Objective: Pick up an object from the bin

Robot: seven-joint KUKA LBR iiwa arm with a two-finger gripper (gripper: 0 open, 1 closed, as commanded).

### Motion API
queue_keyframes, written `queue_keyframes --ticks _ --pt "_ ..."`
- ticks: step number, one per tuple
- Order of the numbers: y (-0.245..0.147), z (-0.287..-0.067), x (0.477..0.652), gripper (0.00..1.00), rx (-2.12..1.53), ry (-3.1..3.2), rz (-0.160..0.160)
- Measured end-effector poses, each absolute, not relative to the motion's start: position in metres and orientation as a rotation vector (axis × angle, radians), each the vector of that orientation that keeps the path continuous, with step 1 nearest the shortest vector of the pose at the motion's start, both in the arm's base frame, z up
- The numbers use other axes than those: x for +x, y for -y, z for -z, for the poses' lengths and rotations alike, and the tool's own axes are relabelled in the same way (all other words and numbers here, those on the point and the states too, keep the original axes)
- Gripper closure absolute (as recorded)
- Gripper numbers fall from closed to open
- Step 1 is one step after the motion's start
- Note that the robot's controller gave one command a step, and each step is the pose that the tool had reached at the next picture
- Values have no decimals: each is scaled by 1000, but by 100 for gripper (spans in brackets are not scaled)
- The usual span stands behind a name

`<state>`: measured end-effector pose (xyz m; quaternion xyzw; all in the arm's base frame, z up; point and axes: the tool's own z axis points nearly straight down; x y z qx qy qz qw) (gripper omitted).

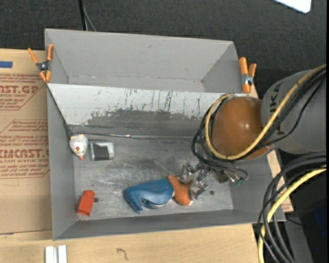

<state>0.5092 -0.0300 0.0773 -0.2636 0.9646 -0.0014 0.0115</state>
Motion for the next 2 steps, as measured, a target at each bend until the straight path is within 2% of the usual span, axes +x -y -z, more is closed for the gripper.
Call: queue_keyframes --ticks 1,2 --pt "30 -77 509 100 -822 -3008 4" --pt "21 -248 505 100 -1207 -2901 -4"
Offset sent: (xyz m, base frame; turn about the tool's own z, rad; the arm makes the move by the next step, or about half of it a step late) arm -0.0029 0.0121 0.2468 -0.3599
